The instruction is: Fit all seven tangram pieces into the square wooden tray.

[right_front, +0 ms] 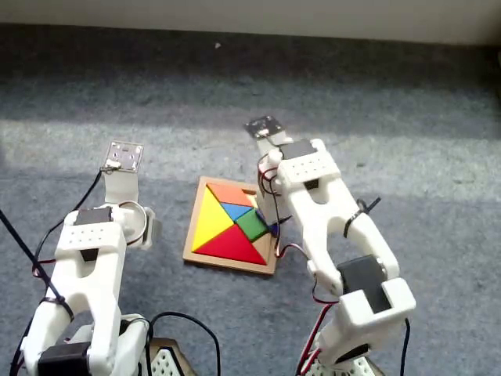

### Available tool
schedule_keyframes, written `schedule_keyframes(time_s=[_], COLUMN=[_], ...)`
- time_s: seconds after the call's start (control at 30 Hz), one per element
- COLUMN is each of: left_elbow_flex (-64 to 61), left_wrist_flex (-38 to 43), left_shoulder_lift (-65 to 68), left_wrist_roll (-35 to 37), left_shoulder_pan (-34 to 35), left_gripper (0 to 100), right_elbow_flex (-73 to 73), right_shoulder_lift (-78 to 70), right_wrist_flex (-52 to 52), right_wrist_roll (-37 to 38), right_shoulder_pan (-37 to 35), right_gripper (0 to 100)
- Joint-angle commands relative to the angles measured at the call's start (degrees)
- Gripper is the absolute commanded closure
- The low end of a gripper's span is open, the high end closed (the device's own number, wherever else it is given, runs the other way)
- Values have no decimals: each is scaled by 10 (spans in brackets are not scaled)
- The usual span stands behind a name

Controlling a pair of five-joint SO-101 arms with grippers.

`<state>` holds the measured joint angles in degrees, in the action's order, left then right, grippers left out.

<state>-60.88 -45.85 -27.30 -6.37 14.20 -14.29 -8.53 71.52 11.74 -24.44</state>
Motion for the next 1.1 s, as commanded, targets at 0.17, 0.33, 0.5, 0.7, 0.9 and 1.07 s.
schedule_keyframes(time_s=[0.17, 0.33, 0.5, 0.7, 0.9, 1.07], left_elbow_flex=[4, 4, 4, 4, 4, 4], left_wrist_flex=[6, 6, 6, 6, 6, 7], left_shoulder_lift=[-12, -12, -11, -11, -11, -11], left_wrist_roll=[3, 3, 3, 3, 3, 3], left_shoulder_pan=[-1, -1, -1, -1, -1, -1], left_gripper=[758, 758, 758, 758, 758, 758], right_elbow_flex=[23, 27, 23, 27, 21, -22], right_shoulder_lift=[2, 1, 3, 7, 90, 141], right_wrist_flex=[0, -3, -42, -38, 1, 9], right_wrist_roll=[11, 8, 7, -26, -25, -15], right_shoulder_pan=[4, -21, -45, -44, -20, 29], right_gripper=[992, 992, 992, 992, 992, 992])
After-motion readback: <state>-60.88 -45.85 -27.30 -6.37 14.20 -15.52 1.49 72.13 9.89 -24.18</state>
